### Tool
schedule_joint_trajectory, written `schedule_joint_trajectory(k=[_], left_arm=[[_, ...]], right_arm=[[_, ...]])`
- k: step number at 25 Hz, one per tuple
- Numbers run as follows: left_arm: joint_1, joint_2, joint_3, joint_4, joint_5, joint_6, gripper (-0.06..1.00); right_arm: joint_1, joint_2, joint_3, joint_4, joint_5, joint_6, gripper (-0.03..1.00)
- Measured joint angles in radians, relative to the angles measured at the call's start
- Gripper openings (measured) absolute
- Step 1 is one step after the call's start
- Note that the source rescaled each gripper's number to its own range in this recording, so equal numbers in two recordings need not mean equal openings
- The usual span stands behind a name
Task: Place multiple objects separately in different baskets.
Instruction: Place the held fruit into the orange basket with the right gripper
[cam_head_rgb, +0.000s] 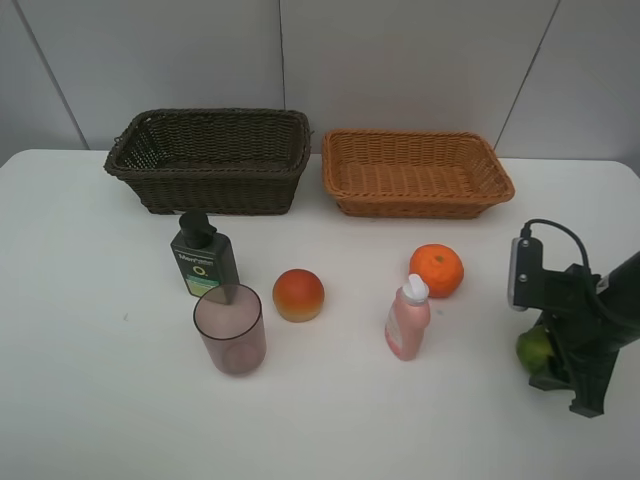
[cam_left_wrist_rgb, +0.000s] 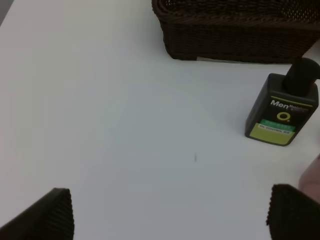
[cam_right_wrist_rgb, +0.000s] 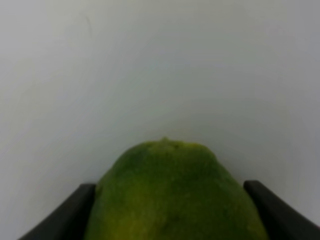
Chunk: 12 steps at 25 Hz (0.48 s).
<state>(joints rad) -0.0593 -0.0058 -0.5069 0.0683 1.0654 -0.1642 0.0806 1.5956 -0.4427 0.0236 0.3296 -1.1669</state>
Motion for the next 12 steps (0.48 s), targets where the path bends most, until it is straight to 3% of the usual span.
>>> schedule_joint_trajectory(k=[8,12], left_arm=[[0.0,0.0,0.0,0.0,0.0,0.0,1.0],[0.0,0.0,0.0,0.0,0.0,0.0,1.0]], right_arm=[[0.001,-0.002,0.0,0.001,-0.006,0.0,0.45],[0.03,-0.052,-0.029,0.057,0.023,0.023,0.45]])
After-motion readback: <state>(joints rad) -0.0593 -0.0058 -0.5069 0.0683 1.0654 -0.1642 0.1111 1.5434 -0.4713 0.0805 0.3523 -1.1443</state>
